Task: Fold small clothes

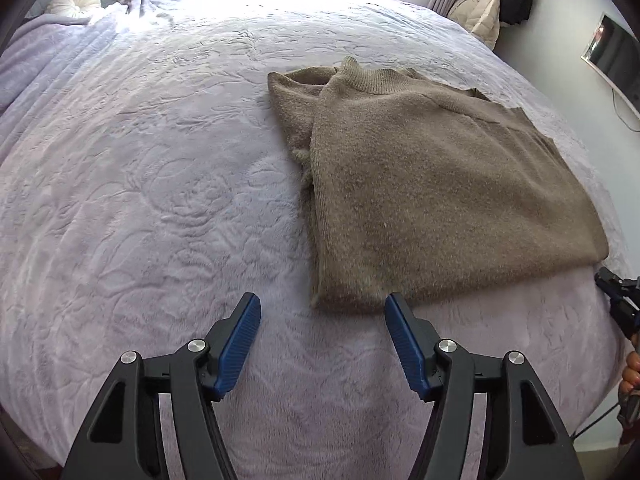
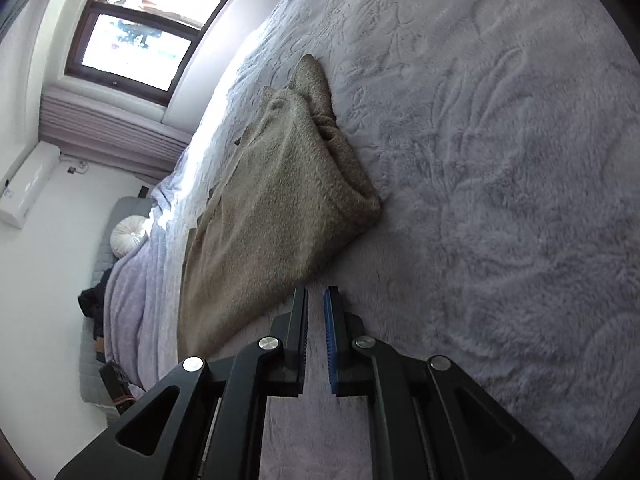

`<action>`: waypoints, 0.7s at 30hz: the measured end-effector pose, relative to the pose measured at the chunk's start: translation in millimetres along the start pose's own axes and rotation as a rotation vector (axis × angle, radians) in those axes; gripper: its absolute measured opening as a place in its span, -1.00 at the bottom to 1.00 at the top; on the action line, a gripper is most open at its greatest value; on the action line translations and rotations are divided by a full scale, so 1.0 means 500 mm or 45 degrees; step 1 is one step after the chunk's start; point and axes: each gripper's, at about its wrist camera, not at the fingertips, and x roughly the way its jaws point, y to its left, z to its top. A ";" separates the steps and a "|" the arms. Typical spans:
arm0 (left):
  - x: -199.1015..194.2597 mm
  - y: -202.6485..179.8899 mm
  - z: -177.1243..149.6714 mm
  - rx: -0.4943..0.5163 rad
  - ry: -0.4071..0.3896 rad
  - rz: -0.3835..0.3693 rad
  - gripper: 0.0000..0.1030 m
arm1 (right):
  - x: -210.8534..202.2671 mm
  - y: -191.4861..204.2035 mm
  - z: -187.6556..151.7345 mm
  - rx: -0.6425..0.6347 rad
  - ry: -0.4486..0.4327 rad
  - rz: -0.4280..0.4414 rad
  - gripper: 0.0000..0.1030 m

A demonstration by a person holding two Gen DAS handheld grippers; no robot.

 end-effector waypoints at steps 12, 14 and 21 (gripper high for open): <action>-0.046 -0.013 -0.082 -0.014 -0.019 0.035 0.87 | -0.029 0.061 -0.068 -0.113 0.032 -0.055 -0.76; -0.048 -0.011 -0.091 -0.027 -0.008 0.042 0.87 | -0.028 0.076 -0.078 -0.135 0.037 -0.057 -0.54; -0.053 -0.026 -0.130 0.002 0.010 0.070 0.87 | -0.031 0.125 -0.122 -0.262 0.052 -0.103 0.38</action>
